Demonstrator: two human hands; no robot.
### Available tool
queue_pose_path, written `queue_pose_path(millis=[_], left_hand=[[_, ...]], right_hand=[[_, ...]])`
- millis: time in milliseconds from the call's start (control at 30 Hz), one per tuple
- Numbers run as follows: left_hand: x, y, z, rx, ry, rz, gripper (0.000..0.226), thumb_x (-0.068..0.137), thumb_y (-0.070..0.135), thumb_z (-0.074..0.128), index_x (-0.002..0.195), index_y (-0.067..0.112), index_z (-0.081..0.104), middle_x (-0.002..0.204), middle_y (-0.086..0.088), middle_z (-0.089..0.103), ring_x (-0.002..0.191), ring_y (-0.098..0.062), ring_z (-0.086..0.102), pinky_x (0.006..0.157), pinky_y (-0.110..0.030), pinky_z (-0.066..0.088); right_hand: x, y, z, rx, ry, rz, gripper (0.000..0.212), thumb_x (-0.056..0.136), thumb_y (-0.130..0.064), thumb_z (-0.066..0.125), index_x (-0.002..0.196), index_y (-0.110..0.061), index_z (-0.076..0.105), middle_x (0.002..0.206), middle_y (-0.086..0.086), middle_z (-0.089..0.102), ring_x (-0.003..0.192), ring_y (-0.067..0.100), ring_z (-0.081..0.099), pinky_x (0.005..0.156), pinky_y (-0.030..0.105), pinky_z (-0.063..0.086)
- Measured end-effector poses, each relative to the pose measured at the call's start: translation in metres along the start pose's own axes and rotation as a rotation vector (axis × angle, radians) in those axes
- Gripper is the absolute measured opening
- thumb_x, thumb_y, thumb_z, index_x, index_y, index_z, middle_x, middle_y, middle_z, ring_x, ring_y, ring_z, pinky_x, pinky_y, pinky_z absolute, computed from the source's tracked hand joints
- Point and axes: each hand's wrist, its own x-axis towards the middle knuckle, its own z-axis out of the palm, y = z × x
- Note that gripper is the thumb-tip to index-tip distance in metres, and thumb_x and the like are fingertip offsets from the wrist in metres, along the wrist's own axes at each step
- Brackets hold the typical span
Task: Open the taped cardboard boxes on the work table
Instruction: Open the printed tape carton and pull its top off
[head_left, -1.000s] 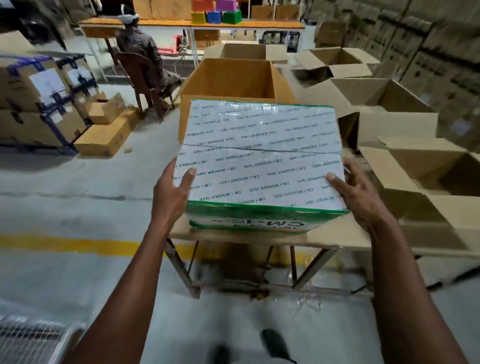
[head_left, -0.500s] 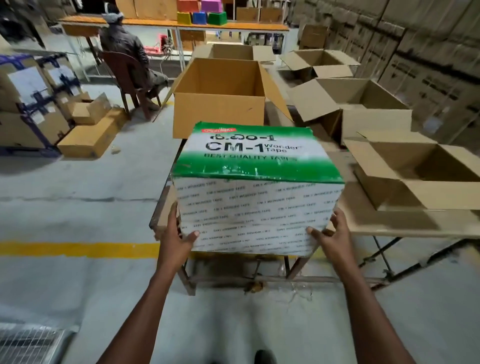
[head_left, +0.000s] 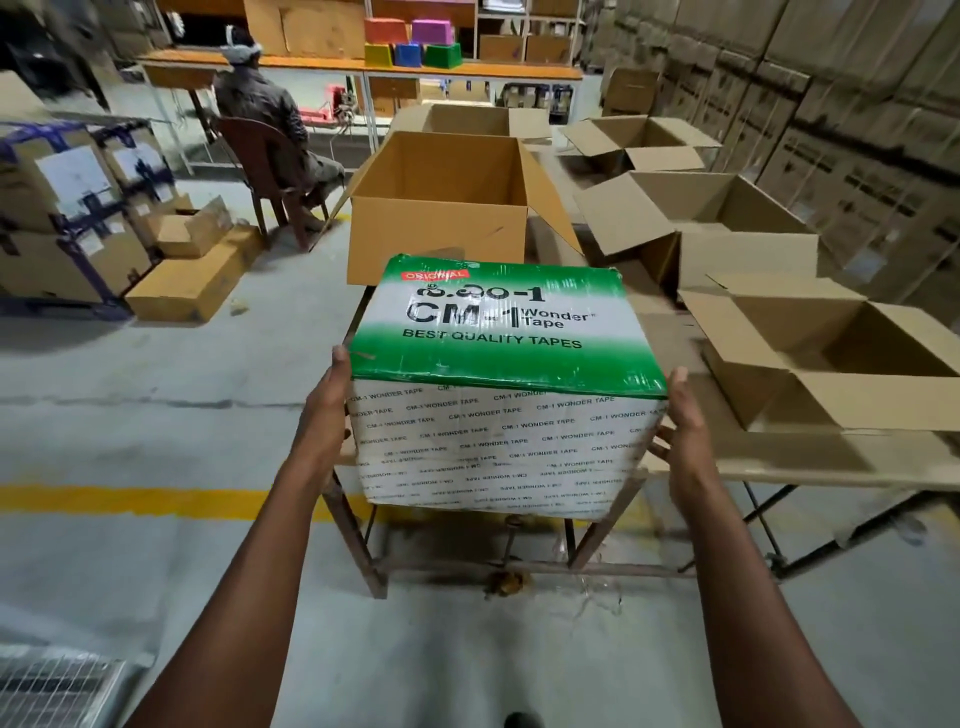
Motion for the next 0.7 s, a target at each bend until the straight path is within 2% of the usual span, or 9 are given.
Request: queue_pose_path(millis=[67,167,233,300,367,467,600,700], left_hand=[[0.008,0.010,0.000,0.058,0.022,-0.062,0.072,0.075,0.094,0.039,0.121,0.046,0.065,0.110,0.011,0.072,0.109,-0.017,0.064,0.097,-0.050,0.047],[0.012,0.016,0.001,0.061,0.054,-0.092,0.055,0.081,0.080,0.051,0.117,0.042,0.069,0.106,0.009,0.076,0.104,-0.018,0.068,0.088,-0.046,0.053],[0.010,0.015,0.004,0.058,0.075,-0.060,0.042,0.089,0.066,0.055,0.115,0.038,0.071,0.102,0.008,0.077,0.101,-0.019,0.071,0.082,-0.041,0.055],[0.006,0.012,0.010,0.013,0.076,-0.025,0.035,0.094,0.054,0.055,0.118,0.033,0.071,0.102,0.006,0.077,0.100,-0.020,0.071,0.076,-0.037,0.053],[0.003,0.011,0.017,-0.042,0.060,0.015,0.033,0.098,0.047,0.055,0.124,0.032,0.068,0.105,0.007,0.077,0.101,-0.018,0.071,0.073,-0.033,0.051],[0.003,0.008,0.025,-0.111,0.030,0.065,0.036,0.101,0.037,0.054,0.136,0.035,0.060,0.112,0.014,0.075,0.102,-0.007,0.069,0.075,-0.027,0.051],[0.016,-0.007,0.031,-0.128,-0.027,0.146,0.047,0.103,0.017,0.052,0.148,0.030,0.046,0.123,0.016,0.070,0.112,-0.003,0.066,0.090,-0.022,0.055],[0.033,-0.034,0.034,0.039,-0.067,0.128,0.059,0.101,0.004,0.054,0.153,0.025,0.038,0.140,0.006,0.060,0.121,-0.004,0.060,0.106,-0.031,0.048]], right_hand=[[0.008,-0.013,0.003,-0.037,-0.010,0.021,0.063,0.085,-0.082,0.041,0.119,-0.036,0.067,0.118,-0.006,0.071,0.107,0.017,0.066,0.080,0.037,0.051],[0.022,-0.016,0.003,-0.170,0.006,0.034,0.063,0.080,-0.081,0.052,0.101,-0.027,0.076,0.101,-0.002,0.078,0.098,0.022,0.072,0.092,0.047,0.054],[0.026,-0.017,0.002,-0.162,0.034,0.016,0.048,0.087,-0.063,0.060,0.094,-0.019,0.077,0.093,-0.001,0.079,0.091,0.021,0.073,0.089,0.044,0.054],[0.022,-0.019,-0.001,-0.110,0.034,-0.012,0.031,0.095,-0.042,0.062,0.090,-0.016,0.077,0.086,-0.002,0.079,0.081,0.016,0.073,0.079,0.036,0.052],[0.020,-0.016,-0.007,-0.064,0.014,-0.042,0.026,0.097,-0.035,0.060,0.096,-0.015,0.077,0.088,-0.003,0.079,0.083,0.018,0.073,0.077,0.033,0.051],[0.026,-0.007,-0.020,-0.004,-0.056,-0.082,0.030,0.100,-0.031,0.056,0.118,-0.014,0.073,0.111,0.005,0.076,0.104,0.028,0.072,0.094,0.043,0.053],[0.035,0.001,-0.032,0.089,-0.143,-0.078,0.039,0.103,-0.009,0.047,0.140,-0.016,0.057,0.127,0.002,0.070,0.112,0.018,0.068,0.090,0.028,0.054],[0.042,0.018,-0.038,0.037,-0.143,-0.030,0.054,0.099,0.004,0.047,0.146,-0.025,0.051,0.131,-0.006,0.068,0.116,0.014,0.066,0.093,0.030,0.052]])
